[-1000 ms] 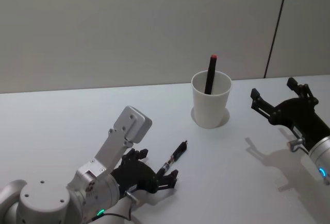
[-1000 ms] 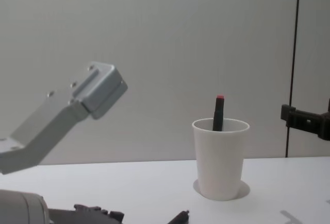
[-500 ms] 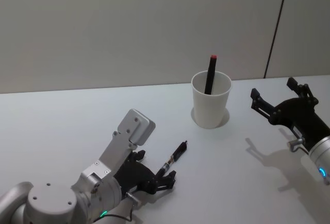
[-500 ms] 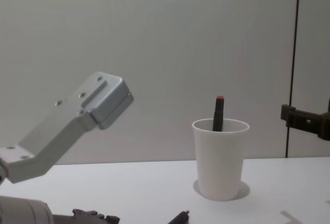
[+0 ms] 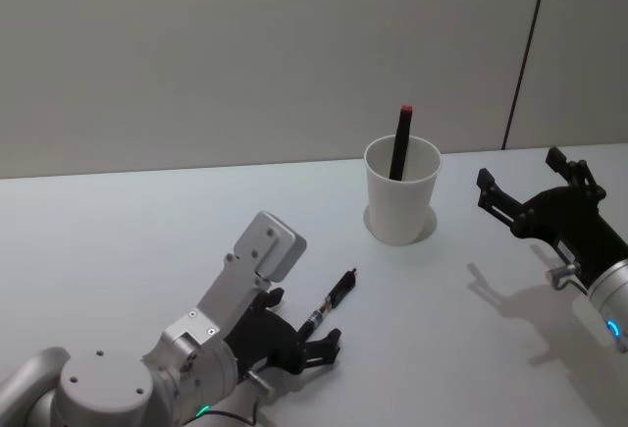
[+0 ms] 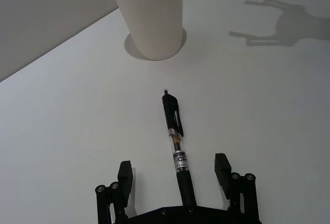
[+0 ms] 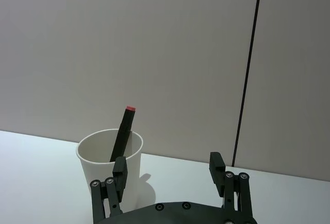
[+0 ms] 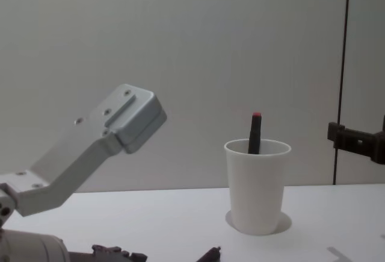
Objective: Place the pen into the pen holder.
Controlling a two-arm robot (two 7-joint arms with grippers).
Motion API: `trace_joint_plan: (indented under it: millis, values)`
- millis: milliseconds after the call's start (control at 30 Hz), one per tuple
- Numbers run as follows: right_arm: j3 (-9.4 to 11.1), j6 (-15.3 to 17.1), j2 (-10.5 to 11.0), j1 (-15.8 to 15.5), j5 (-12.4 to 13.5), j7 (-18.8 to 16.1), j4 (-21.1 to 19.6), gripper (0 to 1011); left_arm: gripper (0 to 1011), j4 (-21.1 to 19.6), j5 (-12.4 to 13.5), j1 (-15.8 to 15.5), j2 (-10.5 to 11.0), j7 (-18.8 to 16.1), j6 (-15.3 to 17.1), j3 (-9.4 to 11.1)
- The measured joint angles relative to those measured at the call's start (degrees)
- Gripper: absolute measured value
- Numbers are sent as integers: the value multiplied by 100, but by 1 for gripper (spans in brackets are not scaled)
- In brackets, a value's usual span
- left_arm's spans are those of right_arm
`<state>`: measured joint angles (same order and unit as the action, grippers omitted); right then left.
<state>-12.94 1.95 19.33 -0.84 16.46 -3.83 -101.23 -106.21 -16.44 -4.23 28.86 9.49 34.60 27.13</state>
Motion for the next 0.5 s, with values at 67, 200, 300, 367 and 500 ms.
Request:
trace_joint_plan:
  millis: [67,200,300,367,500]
  values:
    - [0,0,0,0,0,0,0,1001,1003,-3,-3,-4,-9,27,21,-1]
    - [0,0,0,0,0,0,0,1001,1004,-5,-49,-8,-25,59,74,-11]
    - [0,0,0,0,0,0,0,1002,1003,-4,-96,-10,-40,64,119,-24]
    - [0,0,0,0,0,0,0,1001,1003,0,-128,-12,-56,62,153,-33]
    - [0,0,0,0,0,0,0,1001,1003,15,-163,-19,-86,47,201,-48]
